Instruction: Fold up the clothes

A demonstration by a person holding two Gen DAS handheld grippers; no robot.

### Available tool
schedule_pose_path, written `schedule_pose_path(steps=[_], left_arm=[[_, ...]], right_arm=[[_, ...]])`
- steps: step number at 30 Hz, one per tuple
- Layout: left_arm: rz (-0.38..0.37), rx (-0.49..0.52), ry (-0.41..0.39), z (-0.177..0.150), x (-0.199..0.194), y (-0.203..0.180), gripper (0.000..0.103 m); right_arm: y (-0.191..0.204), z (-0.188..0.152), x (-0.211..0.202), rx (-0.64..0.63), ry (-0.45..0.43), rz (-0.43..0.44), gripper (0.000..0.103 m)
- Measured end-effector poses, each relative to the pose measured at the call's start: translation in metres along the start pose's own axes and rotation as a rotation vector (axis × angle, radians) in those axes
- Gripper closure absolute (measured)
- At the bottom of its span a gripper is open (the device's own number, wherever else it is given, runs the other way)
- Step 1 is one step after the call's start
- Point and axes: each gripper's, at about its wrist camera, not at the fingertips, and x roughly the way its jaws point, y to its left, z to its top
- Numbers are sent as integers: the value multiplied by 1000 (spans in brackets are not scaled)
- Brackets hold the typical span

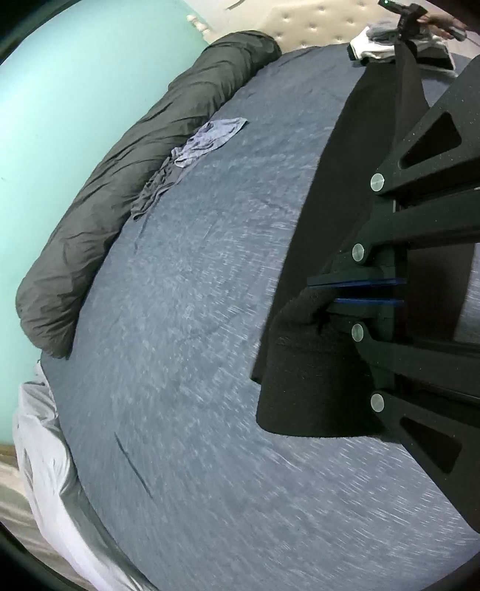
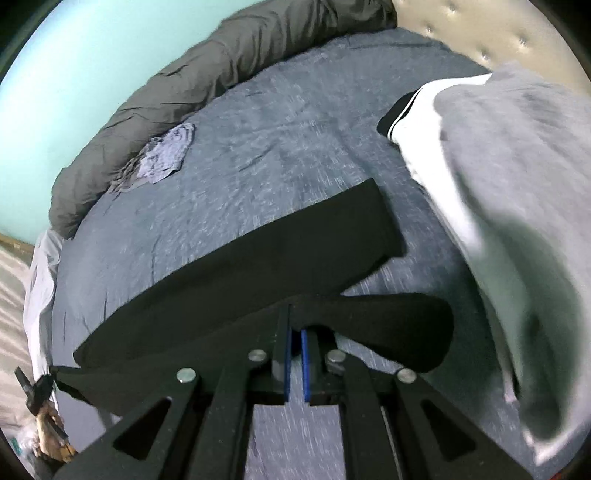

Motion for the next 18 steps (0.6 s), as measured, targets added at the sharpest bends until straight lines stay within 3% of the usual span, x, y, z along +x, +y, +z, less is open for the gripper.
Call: schedule_pose_path(steps=[15, 18], left_arm=[[69, 37, 70, 29, 97, -2, 98], [92, 54, 99, 28, 120, -2, 96]], right_arm=[[22, 78, 98, 17, 61, -113, 99], [22, 86, 120, 30, 58, -101, 99]])
